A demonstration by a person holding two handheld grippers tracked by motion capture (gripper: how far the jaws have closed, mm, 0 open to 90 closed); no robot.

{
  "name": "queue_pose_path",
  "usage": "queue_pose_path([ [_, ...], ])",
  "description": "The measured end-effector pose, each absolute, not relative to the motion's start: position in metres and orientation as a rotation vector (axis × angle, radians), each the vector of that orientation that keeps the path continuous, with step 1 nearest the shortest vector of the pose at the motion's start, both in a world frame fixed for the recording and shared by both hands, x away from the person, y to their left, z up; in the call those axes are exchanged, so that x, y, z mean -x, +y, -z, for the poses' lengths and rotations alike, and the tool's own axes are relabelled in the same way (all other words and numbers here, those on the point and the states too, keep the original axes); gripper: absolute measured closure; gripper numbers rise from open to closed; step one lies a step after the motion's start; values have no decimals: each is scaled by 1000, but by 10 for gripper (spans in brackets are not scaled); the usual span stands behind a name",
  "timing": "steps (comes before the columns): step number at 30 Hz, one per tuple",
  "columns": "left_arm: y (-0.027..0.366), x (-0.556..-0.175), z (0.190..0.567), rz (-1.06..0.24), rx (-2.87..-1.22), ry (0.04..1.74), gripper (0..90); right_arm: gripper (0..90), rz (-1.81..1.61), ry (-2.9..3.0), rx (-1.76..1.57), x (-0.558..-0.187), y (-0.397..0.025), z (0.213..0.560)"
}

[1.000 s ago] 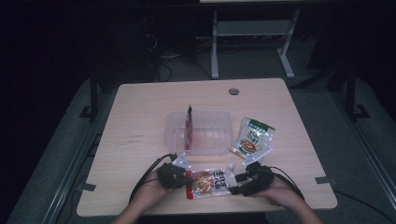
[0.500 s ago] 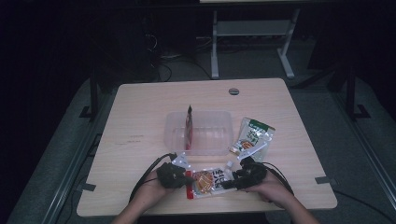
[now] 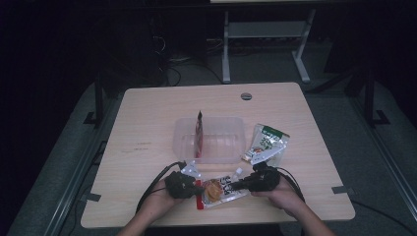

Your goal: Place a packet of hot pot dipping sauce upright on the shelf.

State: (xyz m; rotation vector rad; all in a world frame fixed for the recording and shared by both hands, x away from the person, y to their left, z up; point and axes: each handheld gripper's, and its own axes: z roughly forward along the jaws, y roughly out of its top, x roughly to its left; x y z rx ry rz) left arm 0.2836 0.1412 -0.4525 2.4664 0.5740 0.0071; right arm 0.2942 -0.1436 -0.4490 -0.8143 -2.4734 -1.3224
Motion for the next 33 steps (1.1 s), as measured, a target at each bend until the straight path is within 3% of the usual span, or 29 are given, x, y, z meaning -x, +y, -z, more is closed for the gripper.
queue_pose_path([
  [7, 141, -282, 452, -15, -2461, 582, 899, 900, 1365, -2456, 738, -292, -141, 444],
  [13, 148, -286, 450, 54, -2398, 613, 898, 900, 1400, -2447, 678, -289, -137, 436],
  [27, 138, -282, 444, 45, -2341, 536, 897, 900, 1544, -2391, 568, -282, -125, 410],
  [33, 137, -278, 441, 42, -2329, 512, 816, 900, 1586, -2391, 540, -280, -125, 399],
])
